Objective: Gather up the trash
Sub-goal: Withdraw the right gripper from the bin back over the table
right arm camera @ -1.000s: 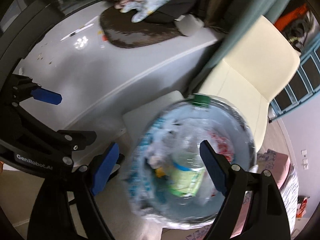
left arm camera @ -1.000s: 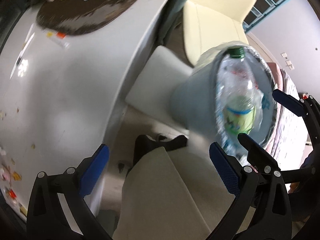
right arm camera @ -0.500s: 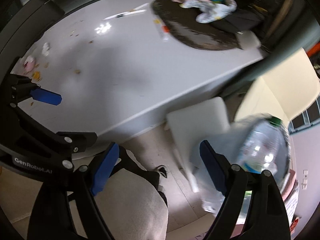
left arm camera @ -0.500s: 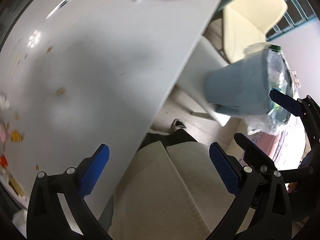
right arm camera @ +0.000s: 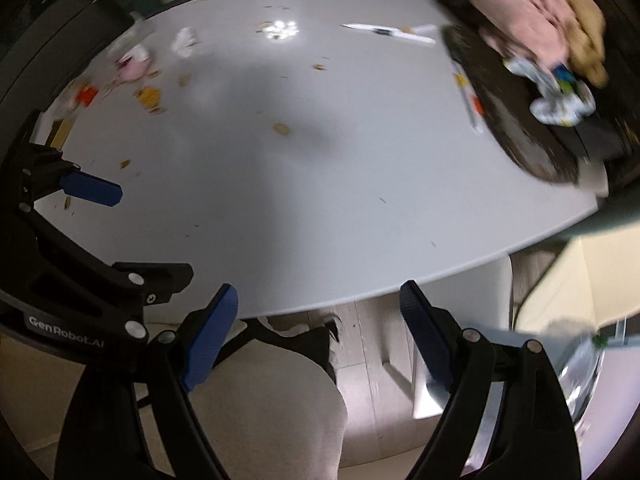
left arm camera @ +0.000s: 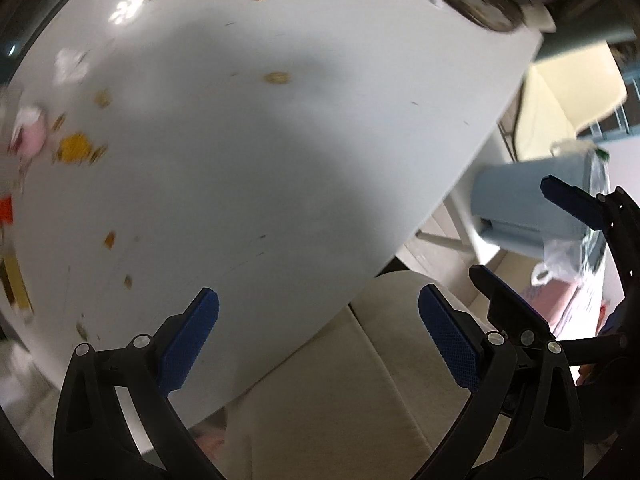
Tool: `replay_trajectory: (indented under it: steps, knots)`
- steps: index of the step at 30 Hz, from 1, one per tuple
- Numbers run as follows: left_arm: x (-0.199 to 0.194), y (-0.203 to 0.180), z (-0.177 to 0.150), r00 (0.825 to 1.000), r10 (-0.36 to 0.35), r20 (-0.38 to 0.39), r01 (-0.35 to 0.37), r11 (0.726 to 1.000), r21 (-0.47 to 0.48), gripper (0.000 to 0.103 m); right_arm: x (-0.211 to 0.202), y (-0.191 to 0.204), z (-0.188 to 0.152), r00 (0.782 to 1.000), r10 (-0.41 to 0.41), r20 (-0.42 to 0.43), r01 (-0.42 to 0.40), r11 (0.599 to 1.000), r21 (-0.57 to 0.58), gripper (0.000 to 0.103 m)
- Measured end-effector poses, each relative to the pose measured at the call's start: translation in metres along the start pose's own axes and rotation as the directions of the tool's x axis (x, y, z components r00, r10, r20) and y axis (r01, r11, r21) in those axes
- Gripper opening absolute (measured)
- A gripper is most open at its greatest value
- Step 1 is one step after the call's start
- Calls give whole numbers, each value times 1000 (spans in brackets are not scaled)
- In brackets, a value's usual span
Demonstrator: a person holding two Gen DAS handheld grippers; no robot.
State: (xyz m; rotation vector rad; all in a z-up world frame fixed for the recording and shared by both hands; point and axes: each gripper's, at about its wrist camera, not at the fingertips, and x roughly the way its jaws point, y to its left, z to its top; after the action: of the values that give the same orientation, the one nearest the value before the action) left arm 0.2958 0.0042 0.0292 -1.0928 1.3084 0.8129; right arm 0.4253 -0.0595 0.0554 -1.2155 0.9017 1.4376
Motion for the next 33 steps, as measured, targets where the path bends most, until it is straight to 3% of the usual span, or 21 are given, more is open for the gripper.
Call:
replay_trajectory:
  steps: [8,15,25,33]
  knots:
    - [-9,50,-9,999,-5,36,13,977,-212,97,9,36,40,998,61,7,-59,978,-198,80]
    - [-16,66,-2,999,6,53,13,935,-355,97,21,50,75,993,117,1,-107,916,-387,80]
    - [-22,84,-2,997,33,75,15,825,-565,97,31,58,111,978,206,-20,-179,795,-580,80]
    - [-21,103,-21,996,49,70,10,747,-664,97,33,78,117,965,259,-35,-217,716,-663,80]
